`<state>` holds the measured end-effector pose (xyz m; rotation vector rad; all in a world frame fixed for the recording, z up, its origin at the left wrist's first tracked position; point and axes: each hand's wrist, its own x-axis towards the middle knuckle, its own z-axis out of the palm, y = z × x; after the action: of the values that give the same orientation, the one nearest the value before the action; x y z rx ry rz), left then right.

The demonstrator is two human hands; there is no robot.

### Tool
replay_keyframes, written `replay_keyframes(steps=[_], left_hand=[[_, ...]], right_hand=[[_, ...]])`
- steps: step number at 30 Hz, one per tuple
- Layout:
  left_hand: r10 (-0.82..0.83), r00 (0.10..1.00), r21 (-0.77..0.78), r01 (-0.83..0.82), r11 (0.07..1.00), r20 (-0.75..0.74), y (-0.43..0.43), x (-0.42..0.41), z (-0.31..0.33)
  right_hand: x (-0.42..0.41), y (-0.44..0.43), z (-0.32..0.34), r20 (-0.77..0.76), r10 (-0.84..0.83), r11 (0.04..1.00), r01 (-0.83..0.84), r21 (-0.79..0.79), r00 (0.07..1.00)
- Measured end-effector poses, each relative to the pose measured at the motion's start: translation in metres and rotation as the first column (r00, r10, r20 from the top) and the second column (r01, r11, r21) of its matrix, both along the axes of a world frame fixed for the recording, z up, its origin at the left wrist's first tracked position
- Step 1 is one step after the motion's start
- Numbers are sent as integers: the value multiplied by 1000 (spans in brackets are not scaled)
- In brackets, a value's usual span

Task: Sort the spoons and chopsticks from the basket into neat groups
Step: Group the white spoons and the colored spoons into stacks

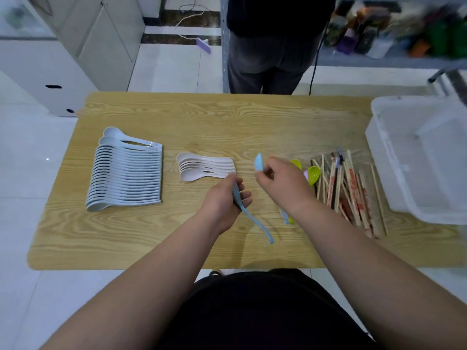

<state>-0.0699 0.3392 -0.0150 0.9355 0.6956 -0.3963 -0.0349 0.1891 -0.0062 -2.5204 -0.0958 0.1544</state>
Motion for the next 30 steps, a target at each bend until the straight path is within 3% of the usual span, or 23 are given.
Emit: replay_keyframes(steps=[4, 8, 16, 20, 25, 30], left_hand=[[-51, 997, -52, 54, 997, 52, -9, -2, 11], [-97, 994, -73, 101, 992, 55, -9, -7, 10], [-244, 969, -2, 245, 970, 37, -18, -8, -19], [-178, 982, 122, 186, 975, -69, -22, 1, -37], [-219, 969, 370, 247, 896, -117, -17, 21, -62], [-260, 957, 527, 287, 800, -128, -27, 54, -84]], right_hand=[[-44, 18, 13, -58, 136, 990, -132, 57, 989], [-58, 12, 11, -64, 162, 985, -158, 65, 985], [-70, -10, -13, -180, 145, 986, -128, 103, 973], [-55, -38, -30, -196, -12, 990, 40, 136, 981], [-26, -93, -58, -243, -184, 981, 164, -99, 952], [5, -124, -79, -324, -239, 950, 151, -275, 915]])
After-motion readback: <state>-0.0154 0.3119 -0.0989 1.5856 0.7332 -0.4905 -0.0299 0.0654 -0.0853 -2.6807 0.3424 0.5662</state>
